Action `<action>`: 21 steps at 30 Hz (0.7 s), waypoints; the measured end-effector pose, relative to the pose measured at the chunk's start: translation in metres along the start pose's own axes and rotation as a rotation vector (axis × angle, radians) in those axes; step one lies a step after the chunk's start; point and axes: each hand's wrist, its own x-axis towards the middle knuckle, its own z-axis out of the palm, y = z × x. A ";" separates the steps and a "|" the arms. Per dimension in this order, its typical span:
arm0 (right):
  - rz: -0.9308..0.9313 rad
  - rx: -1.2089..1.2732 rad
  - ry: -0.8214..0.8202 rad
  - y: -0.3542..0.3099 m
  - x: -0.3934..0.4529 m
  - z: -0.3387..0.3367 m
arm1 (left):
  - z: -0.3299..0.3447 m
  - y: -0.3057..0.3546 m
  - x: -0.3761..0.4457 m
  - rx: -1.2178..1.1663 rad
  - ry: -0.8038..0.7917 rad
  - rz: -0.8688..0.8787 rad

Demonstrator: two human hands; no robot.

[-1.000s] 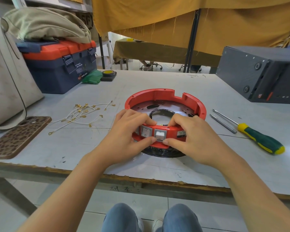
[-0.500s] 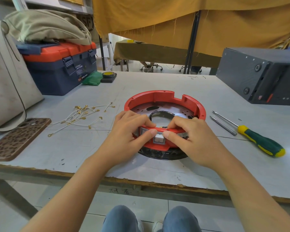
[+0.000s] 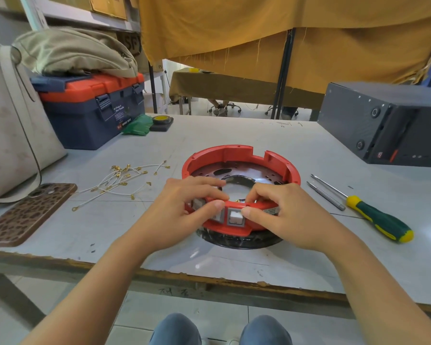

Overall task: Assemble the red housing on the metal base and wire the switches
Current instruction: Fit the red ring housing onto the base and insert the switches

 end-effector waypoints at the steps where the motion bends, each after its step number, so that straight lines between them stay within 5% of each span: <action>1: 0.000 0.017 -0.015 0.001 -0.001 -0.002 | -0.004 0.000 0.001 -0.026 0.001 -0.004; 9: 0.028 0.135 -0.086 0.003 -0.001 -0.019 | -0.018 -0.013 0.024 -0.101 0.158 -0.121; 15: 0.042 0.043 0.284 0.023 0.023 -0.033 | -0.014 -0.035 0.053 -0.078 0.032 -0.414; 21: 0.337 0.071 0.083 0.059 0.066 -0.034 | -0.011 -0.045 0.083 -0.137 -0.042 -0.500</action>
